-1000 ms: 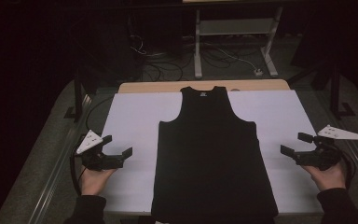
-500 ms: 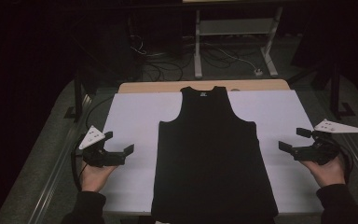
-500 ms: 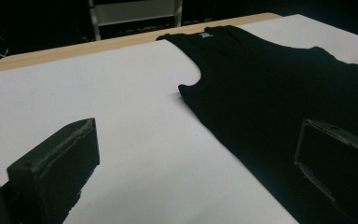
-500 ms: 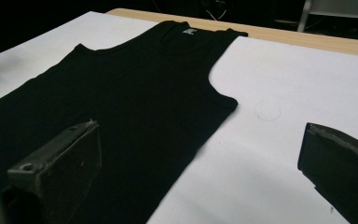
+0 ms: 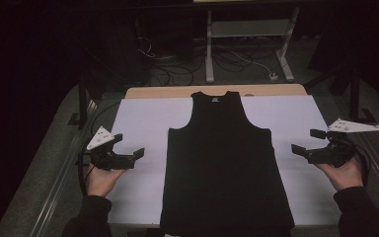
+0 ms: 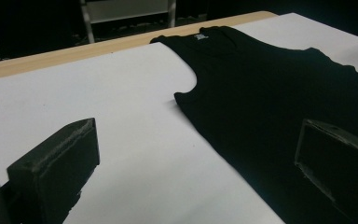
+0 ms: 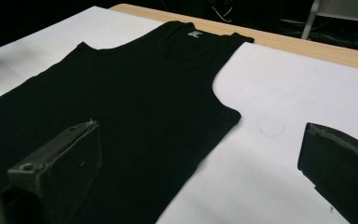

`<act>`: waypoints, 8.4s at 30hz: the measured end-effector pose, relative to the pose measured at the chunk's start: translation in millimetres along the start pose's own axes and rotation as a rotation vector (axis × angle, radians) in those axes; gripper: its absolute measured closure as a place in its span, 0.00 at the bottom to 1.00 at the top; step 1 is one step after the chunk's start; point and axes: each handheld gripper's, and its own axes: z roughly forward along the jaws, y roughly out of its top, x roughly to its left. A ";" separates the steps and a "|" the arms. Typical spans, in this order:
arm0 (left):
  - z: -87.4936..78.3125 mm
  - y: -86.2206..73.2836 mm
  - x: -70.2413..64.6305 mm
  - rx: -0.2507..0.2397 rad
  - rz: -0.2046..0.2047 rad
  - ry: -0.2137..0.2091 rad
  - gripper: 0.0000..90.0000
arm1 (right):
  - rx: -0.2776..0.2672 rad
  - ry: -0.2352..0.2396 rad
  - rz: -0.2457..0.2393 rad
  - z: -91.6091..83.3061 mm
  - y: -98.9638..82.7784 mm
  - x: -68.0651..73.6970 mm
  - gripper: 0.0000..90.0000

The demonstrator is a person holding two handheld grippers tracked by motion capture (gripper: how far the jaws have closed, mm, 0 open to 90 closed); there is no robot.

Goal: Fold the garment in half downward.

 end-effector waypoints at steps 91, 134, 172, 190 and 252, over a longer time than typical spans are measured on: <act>111.3 31.0 40.9 0.189 -0.096 -0.113 0.00 | 0.221 0.041 0.052 104.0 48.7 -50.3 0.00; 168.1 21.3 25.5 0.357 -0.097 -0.193 0.10 | 0.363 0.083 0.087 151.1 23.3 -50.6 0.24; 179.1 16.1 27.1 0.359 -0.157 -0.142 0.94 | 0.354 0.062 0.134 153.2 16.6 -57.9 0.93; 153.4 13.4 26.7 0.245 -0.235 -0.206 0.95 | 0.249 0.145 0.267 122.5 7.7 -54.3 0.94; 82.8 -4.8 3.3 0.213 -0.291 -0.281 0.95 | 0.159 0.194 0.323 53.6 -5.4 -26.8 0.93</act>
